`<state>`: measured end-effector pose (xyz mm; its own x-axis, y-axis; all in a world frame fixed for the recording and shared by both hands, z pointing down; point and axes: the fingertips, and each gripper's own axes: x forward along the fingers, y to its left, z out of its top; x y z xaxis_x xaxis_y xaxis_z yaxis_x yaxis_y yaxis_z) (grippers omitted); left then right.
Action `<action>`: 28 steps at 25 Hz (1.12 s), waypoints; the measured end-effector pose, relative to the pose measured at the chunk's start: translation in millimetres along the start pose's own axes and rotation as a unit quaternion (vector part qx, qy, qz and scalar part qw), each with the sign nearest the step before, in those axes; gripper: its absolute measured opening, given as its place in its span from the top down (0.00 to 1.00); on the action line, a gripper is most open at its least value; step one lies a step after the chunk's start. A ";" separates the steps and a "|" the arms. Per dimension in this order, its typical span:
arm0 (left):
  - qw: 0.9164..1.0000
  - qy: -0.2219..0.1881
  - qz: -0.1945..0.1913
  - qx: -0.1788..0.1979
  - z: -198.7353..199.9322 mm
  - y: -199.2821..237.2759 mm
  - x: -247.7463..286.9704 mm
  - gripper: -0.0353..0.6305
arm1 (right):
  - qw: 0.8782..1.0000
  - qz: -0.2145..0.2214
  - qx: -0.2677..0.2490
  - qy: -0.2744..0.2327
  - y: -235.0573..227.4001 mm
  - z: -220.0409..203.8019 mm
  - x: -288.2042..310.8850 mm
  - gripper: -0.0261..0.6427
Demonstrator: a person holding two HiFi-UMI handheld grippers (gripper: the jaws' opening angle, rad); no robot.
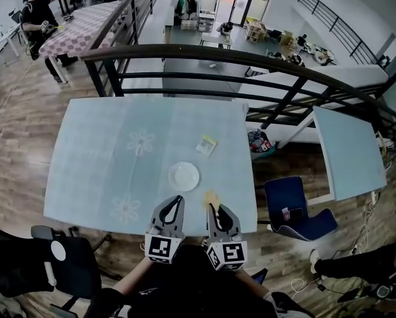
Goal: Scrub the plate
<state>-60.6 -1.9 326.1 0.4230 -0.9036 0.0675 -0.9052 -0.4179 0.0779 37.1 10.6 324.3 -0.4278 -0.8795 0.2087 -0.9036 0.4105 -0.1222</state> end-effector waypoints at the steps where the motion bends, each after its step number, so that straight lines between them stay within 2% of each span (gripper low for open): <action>1: 1.000 -0.002 -0.007 0.002 -1.5 6.0 -2.3 0.91 | 1.000 -0.005 0.000 0.000 5.9 -2.8 3.4 0.88; 6: 1.000 -0.007 -0.022 0.004 -10.3 35.0 -16.8 0.91 | 1.000 -0.019 0.009 0.015 35.1 -22.3 18.7 0.88; 13: 0.999 0.013 -0.033 -0.006 -32.2 67.4 -28.4 0.91 | 0.998 -0.015 0.031 0.045 69.0 -39.8 34.3 0.88; 18: 0.999 0.017 -0.039 -0.018 -36.5 81.2 -26.6 0.91 | 0.997 -0.022 0.038 0.066 71.2 -46.0 37.1 0.88; 24: 0.997 0.048 -0.056 -0.005 -50.3 86.1 -16.2 0.91 | 0.997 -0.013 0.025 0.072 62.2 -41.4 53.4 0.88; 28: 0.997 0.043 -0.058 -0.003 -51.1 83.7 -0.3 0.91 | 0.995 -0.015 0.040 0.085 43.4 -47.3 74.5 0.88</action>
<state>-134.3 -31.8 383.4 0.5265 -0.8381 0.1429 -0.8501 -0.5179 0.0954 -35.0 -25.7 380.4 -0.4048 -0.8349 0.3728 -0.9141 0.3584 -0.1899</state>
